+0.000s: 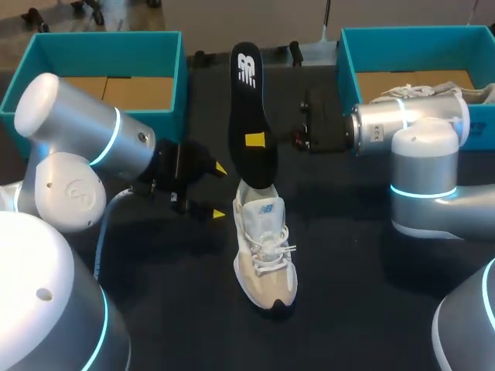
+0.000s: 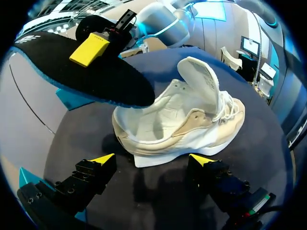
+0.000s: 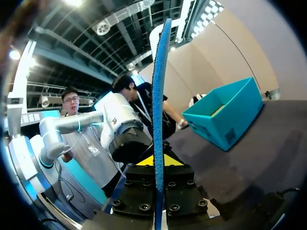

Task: Take the shoe out of the shoebox, open the shoe tongue, remove and reinsert the insole, then place the shoe into the shoebox

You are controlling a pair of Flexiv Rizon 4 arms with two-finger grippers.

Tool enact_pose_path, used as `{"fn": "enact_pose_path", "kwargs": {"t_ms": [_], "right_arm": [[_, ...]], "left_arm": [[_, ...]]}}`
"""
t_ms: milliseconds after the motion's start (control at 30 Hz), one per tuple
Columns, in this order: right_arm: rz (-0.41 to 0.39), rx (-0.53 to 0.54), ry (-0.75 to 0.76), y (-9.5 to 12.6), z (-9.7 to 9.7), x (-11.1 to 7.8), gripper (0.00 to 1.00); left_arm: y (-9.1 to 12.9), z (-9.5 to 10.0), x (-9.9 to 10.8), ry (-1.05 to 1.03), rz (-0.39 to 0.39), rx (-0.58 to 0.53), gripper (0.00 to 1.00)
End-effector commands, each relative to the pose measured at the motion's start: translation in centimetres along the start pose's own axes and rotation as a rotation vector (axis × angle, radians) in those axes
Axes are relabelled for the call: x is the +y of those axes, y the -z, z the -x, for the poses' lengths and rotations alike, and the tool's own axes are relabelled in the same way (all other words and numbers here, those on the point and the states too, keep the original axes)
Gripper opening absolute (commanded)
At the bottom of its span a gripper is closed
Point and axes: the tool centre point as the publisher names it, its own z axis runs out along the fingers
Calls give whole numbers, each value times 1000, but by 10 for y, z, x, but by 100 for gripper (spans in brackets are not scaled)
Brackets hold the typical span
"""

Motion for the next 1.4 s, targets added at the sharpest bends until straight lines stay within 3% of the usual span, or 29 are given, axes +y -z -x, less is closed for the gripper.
{"fn": "enact_pose_path", "kwargs": {"t_ms": [33,433,1067,1400], "right_arm": [[3,-7,-7,-2,4,-8,0],[1,-11,-15,-2,13,-25,0],[0,35,5,-11,20,-36,0],[-21,21,9,-3,23,-45,0]], "left_arm": [[-6,-1,0,1,3,-5,100],[-13,2,-4,26,-13,-12,100],[-14,5,-7,108,-41,-67,100],[-15,4,-6,115,-31,-76,100]]}}
